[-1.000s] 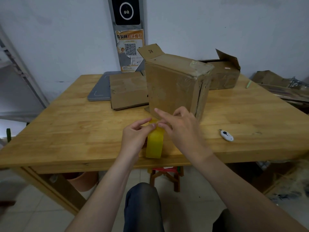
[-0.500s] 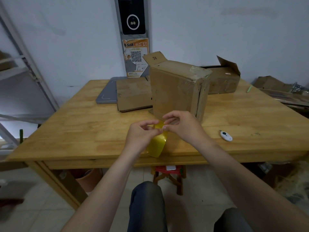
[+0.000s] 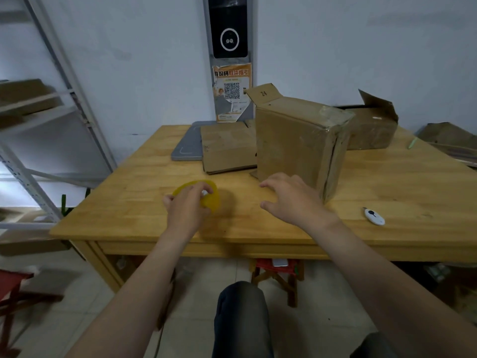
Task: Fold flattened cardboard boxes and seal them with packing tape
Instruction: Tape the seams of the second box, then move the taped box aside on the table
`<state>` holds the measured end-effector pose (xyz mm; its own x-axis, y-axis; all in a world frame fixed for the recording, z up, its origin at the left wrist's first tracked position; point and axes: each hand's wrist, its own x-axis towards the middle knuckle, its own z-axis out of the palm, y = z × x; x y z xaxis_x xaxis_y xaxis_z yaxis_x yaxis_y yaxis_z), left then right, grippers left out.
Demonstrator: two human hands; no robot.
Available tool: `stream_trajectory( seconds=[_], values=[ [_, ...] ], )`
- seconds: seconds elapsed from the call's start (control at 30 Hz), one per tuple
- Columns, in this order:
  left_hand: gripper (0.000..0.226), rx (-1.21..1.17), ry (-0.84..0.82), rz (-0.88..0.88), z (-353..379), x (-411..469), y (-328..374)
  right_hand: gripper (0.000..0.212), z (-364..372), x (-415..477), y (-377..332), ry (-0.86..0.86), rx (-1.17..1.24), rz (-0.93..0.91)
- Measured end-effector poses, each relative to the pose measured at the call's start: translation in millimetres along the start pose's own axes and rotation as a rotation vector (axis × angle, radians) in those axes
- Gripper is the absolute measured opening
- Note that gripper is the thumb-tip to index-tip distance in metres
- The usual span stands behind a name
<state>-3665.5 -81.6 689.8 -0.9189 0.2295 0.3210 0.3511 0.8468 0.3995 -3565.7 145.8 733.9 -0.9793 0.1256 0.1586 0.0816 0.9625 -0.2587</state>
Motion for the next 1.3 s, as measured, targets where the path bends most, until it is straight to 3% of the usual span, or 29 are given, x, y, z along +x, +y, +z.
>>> stream_trajectory(
  seconds=[0.17,0.33,0.53,0.67,0.77,0.87,1.03,1.17,1.3],
  values=[
    [0.055,0.161,-0.098,-0.031,17.1,9.7,-25.8,0.06,3.4,3.9,3.7,-0.034,0.004,0.027],
    [0.06,0.173,-0.183,-0.022,3.4,15.7,7.6,0.061,-4.6,-0.8,11.3,-0.003,-0.01,0.028],
    [0.049,-0.029,0.016,0.274,-22.4,22.3,81.4,0.046,-45.0,-20.4,23.4,0.209,-0.001,-0.064],
    [0.043,-0.166,0.059,0.495,-26.0,38.7,126.0,0.039,-78.2,-29.2,41.6,0.354,-0.026,-0.057],
    [0.044,-0.245,0.074,0.567,-26.3,52.6,164.6,0.036,-98.5,-28.1,63.8,0.441,-0.006,-0.041],
    [0.052,-0.331,0.041,0.562,-20.6,69.3,198.4,0.036,-108.5,-21.3,85.2,0.494,-0.009,-0.022],
    [0.092,-0.361,-0.079,0.479,-1.7,103.1,218.9,0.044,-109.5,-4.3,113.1,0.514,0.037,0.008],
    [0.09,-0.34,0.004,0.498,4.6,123.7,216.0,0.059,-105.1,13.0,126.8,0.488,0.099,-0.057],
    [0.093,-0.25,0.033,0.532,12.7,130.5,215.5,0.056,-100.5,32.8,128.2,0.425,0.074,-0.125]
  ],
)
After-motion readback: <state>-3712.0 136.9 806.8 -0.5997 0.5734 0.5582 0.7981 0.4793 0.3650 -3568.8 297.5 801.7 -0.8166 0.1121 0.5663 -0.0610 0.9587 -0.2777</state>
